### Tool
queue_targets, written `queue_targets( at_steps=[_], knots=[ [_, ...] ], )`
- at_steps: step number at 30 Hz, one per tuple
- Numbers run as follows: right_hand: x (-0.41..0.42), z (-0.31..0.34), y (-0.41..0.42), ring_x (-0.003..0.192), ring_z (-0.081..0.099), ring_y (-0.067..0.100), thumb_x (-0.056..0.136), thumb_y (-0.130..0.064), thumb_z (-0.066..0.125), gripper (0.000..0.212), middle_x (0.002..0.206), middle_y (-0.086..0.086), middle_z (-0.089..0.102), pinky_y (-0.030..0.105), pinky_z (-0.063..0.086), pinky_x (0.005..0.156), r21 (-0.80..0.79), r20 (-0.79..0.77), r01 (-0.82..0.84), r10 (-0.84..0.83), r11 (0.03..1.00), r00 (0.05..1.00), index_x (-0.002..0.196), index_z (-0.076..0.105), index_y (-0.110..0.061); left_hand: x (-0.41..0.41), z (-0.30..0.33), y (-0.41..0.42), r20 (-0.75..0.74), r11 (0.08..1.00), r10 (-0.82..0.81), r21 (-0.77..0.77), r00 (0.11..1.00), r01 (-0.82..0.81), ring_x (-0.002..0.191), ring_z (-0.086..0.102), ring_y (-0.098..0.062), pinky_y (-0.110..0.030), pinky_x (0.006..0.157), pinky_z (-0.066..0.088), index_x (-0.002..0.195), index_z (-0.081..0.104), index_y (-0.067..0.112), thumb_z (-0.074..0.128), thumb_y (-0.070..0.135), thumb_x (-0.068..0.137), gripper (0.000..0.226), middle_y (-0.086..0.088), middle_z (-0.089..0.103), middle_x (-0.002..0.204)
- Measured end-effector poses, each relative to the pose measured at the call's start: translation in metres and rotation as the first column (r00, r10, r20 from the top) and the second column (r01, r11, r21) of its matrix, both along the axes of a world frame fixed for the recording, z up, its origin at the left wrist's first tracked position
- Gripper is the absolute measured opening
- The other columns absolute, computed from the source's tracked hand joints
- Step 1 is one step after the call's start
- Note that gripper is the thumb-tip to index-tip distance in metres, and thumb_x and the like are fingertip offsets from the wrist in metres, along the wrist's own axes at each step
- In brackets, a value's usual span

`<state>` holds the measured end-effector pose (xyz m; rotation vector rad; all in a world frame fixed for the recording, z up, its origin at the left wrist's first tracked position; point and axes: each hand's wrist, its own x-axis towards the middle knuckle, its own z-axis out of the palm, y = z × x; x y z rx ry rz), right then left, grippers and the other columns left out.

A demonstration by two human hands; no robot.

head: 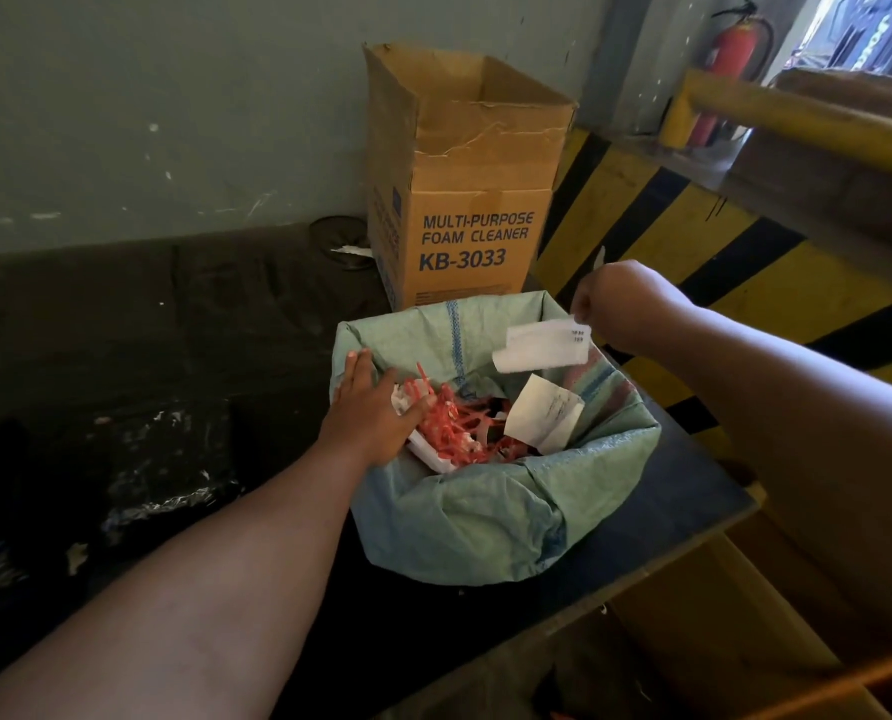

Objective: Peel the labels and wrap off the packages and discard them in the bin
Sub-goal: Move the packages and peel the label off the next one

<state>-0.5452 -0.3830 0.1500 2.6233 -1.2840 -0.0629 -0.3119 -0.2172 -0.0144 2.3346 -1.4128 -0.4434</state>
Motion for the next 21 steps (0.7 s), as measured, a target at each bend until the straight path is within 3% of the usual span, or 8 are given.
queue_targets(
  at_steps=[3,8,12,16,21],
  knots=[
    [-0.002,-0.001,-0.003,0.088,0.066,0.031,0.090,-0.013,0.052,0.024,0.094,0.011,0.069,0.042,0.056,0.076,-0.017,0.029,0.001,-0.001,1.000,1.000,0.101,0.074,-0.010,-0.001,0.001,0.001,0.007,1.000,0.003,-0.002,1.000,-0.003,0.154,-0.023,-0.018,-0.045,0.125,0.001,0.158,0.029,0.026,0.039,0.076,0.094,0.082,-0.007,-0.014,0.171],
    [-0.003,0.001,-0.002,0.106,0.066,0.015,0.095,-0.013,0.061,0.031,0.119,-0.003,0.069,0.032,0.055,0.092,0.094,-0.006,-0.038,0.039,0.995,0.999,0.126,0.066,-0.018,-0.001,0.001,0.002,0.009,1.000,0.002,0.001,1.000,-0.002,0.154,-0.023,-0.019,-0.046,0.125,0.001,0.159,0.029,0.026,0.041,0.075,0.094,0.082,-0.007,-0.014,0.171],
    [-0.009,-0.003,-0.002,0.099,0.067,0.013,0.090,-0.017,0.068,0.036,0.113,-0.002,0.070,0.029,0.057,0.084,0.065,0.051,-0.061,0.058,0.996,0.997,0.126,0.064,-0.020,-0.001,0.001,0.001,0.013,1.000,0.007,0.009,1.000,-0.007,0.154,-0.023,-0.019,-0.045,0.125,0.000,0.160,0.027,0.027,0.041,0.077,0.093,0.084,-0.006,-0.015,0.171],
    [-0.008,0.001,-0.003,0.093,0.068,0.014,0.094,-0.017,0.063,0.018,0.098,0.000,0.071,0.032,0.056,0.087,0.075,-0.018,-0.049,0.050,0.996,0.999,0.109,0.071,-0.012,-0.002,0.002,0.001,0.018,1.000,0.007,0.016,1.000,-0.008,0.154,-0.023,-0.019,-0.044,0.125,-0.001,0.160,0.026,0.027,0.041,0.077,0.093,0.085,-0.006,-0.015,0.171],
    [-0.012,-0.001,0.002,0.096,0.069,0.012,0.096,-0.014,0.060,0.021,0.104,-0.003,0.072,0.029,0.057,0.087,0.041,-0.054,-0.116,0.118,0.992,0.991,0.113,0.072,-0.016,-0.002,0.001,0.001,0.027,1.000,0.009,0.023,1.000,-0.010,0.154,-0.023,-0.020,-0.046,0.125,0.002,0.161,0.023,0.023,0.040,0.078,0.093,0.090,-0.006,-0.016,0.170]
  ],
)
